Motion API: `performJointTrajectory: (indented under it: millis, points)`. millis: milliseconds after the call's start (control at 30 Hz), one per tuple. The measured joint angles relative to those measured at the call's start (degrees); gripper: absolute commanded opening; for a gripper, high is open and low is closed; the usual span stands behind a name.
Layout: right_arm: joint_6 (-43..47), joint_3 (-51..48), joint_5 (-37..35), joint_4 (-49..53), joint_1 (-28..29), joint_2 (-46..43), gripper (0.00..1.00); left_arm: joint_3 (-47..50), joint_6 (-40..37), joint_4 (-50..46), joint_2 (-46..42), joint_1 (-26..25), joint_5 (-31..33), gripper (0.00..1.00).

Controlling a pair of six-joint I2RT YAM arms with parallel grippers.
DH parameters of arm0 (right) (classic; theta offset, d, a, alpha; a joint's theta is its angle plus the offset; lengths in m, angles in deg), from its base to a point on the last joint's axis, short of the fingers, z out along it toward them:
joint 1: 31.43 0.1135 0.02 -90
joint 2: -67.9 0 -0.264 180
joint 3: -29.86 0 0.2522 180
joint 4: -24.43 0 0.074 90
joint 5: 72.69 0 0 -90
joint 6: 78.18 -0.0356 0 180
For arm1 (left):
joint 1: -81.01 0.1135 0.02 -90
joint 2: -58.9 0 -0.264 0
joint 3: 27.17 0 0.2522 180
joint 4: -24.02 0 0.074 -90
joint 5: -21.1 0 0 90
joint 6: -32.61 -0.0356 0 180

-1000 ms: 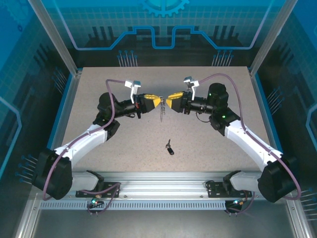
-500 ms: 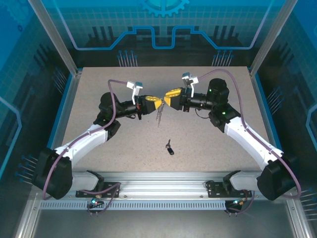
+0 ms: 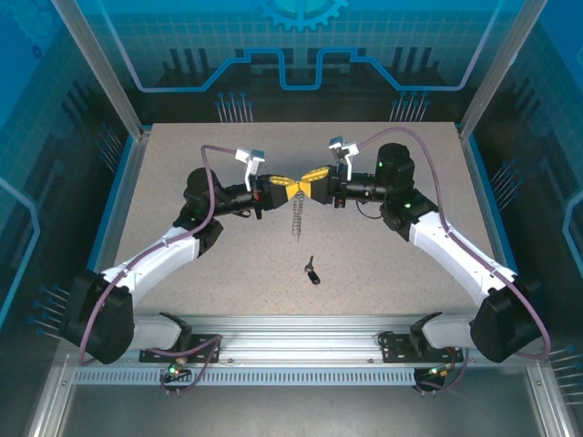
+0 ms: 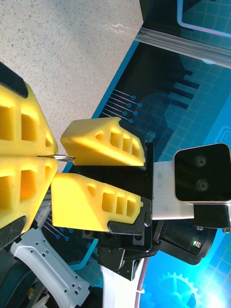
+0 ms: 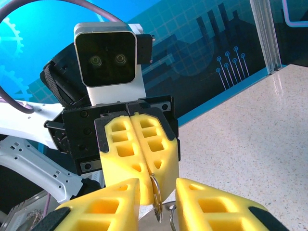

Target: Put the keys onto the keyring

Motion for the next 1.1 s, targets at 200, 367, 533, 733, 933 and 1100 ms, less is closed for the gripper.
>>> performJointTrajectory:
  millis: [200,367,533,733,933,1100]
  points:
    - [-0.09,-0.98,-0.24,-0.04,-0.11,-0.17,0.45,0.02,0.0,0.0,0.0,0.0,1.2,0.0]
    - [-3.65,-5.53,-0.9,-4.59,-2.67,-2.03,0.47,0.04,0.26,0.57,0.0,-0.11,3.56,0.0]
    - [-9.44,-9.35,-2.73,-11.19,-6.14,-3.89,0.47,1.77,2.51,6.05,-0.02,-0.42,7.54,0.0]
    - [-13.31,-10.1,-5.73,-17.03,-5.49,-5.29,0.45,5.62,8.02,17.59,0.57,-0.74,13.4,0.0]
    - [-15.65,-10.19,-9.84,-21.11,-2.62,-5.14,0.41,6.23,14.47,28.83,4.48,-0.98,20.04,0.0]
    - [-17.09,-10.08,-12.83,-24.5,-1.07,-3.65,0.39,6.23,16.74,32.15,4.72,-2.23,24.85,0.0]
